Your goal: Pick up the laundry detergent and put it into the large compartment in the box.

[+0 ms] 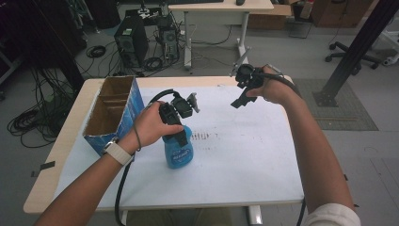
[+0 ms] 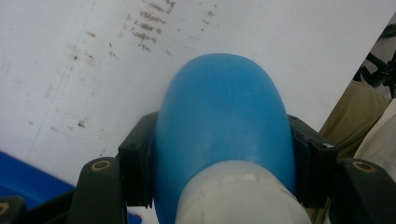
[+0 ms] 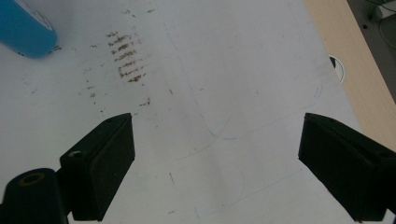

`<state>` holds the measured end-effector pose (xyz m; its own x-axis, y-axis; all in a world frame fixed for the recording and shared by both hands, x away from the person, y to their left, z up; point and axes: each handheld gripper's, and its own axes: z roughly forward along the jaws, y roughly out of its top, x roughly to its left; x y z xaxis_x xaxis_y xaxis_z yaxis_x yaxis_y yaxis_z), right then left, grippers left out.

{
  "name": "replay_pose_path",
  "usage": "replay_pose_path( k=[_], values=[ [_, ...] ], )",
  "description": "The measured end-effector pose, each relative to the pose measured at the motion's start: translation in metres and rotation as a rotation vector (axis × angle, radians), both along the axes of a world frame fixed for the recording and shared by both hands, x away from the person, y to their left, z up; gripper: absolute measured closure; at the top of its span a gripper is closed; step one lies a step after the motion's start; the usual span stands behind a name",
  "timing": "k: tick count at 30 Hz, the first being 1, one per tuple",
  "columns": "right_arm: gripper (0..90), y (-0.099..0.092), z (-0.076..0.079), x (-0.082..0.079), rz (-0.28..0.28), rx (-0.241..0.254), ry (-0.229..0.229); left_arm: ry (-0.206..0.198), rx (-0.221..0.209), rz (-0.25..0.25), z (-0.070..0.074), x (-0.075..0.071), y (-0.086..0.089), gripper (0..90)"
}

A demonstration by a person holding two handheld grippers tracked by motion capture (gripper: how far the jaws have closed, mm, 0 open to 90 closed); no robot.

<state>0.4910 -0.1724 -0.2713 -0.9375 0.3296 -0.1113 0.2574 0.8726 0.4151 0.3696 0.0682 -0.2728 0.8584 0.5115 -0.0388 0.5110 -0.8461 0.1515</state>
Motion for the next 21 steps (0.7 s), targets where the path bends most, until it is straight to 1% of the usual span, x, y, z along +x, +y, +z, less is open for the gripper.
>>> replay_pose_path(
  k=[5, 11, 17, 21],
  values=[
    [10.7, 0.0, 0.001, -0.001, 0.003, 0.001, -0.003, 0.002, -0.001, 0.027, 0.005, -0.001, 0.003, 37.3],
    [10.7, 0.0, 0.002, -0.002, 0.0, 0.001, -0.004, -0.001, 0.0, 0.048, 0.012, -0.001, 0.007, 37.3],
    [10.7, 0.001, 0.002, -0.003, 0.004, 0.002, -0.005, 0.002, -0.004, 0.099, 0.023, -0.002, 0.013, 37.3],
    [10.7, 0.001, 0.002, -0.003, 0.007, 0.002, -0.005, 0.01, 0.012, 0.127, 0.029, -0.002, 0.016, 37.3]
  ],
)
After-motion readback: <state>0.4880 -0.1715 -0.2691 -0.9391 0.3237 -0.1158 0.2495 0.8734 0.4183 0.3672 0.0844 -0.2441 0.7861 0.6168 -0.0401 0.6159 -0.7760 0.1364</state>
